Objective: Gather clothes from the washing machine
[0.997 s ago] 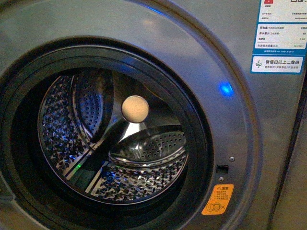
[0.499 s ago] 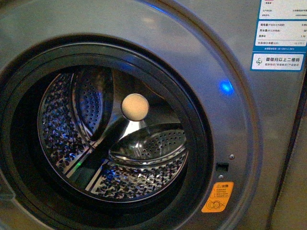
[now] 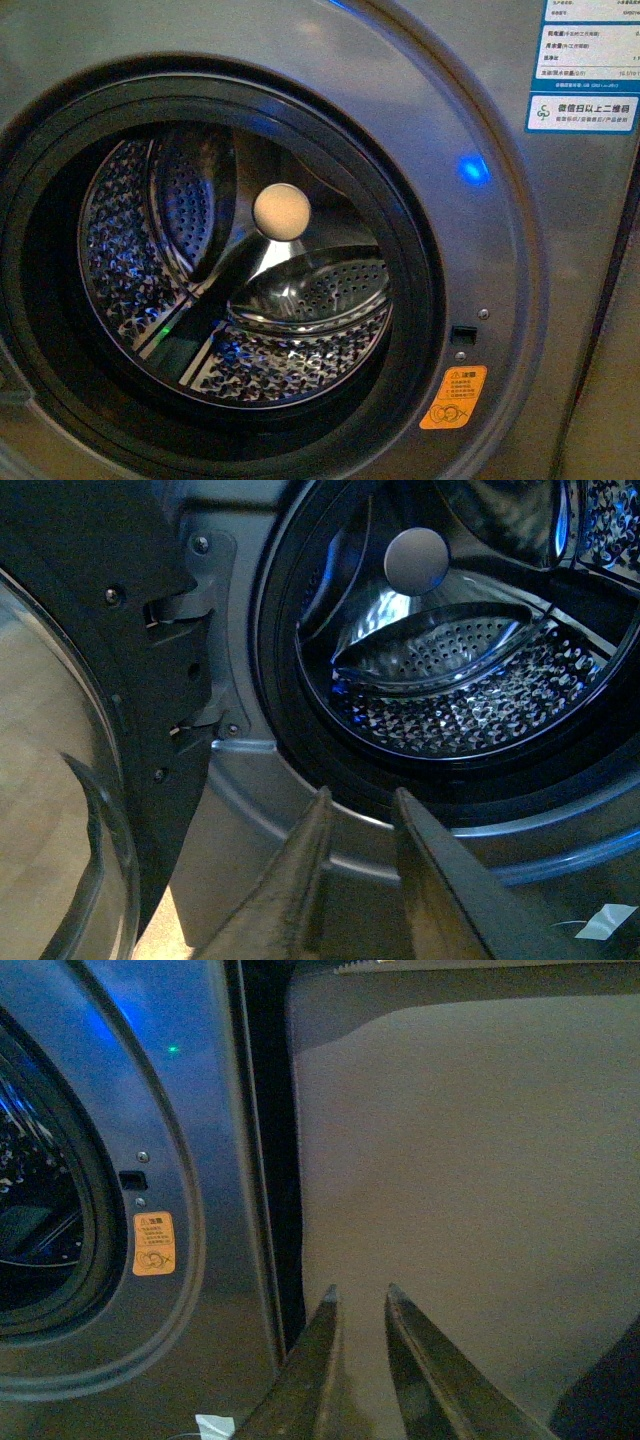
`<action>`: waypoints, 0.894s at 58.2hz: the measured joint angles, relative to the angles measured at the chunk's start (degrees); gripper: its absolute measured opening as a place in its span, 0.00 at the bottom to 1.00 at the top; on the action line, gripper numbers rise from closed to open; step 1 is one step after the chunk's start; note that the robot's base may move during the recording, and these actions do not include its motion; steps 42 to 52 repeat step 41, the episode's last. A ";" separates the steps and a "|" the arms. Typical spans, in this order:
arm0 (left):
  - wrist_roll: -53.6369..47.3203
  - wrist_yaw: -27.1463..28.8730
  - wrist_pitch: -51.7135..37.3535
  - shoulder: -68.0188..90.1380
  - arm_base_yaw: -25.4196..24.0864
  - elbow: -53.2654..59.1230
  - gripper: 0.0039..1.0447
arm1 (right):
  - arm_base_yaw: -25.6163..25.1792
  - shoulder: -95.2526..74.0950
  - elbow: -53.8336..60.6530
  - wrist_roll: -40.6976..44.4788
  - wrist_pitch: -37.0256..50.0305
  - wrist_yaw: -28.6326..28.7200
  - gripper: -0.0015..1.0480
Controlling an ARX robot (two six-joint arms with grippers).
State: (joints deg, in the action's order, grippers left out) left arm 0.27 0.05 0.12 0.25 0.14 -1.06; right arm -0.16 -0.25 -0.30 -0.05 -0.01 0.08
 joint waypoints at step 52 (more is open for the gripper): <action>-0.07 0.00 0.00 0.00 0.00 0.00 0.94 | 0.00 0.00 0.00 -0.02 0.00 0.00 0.93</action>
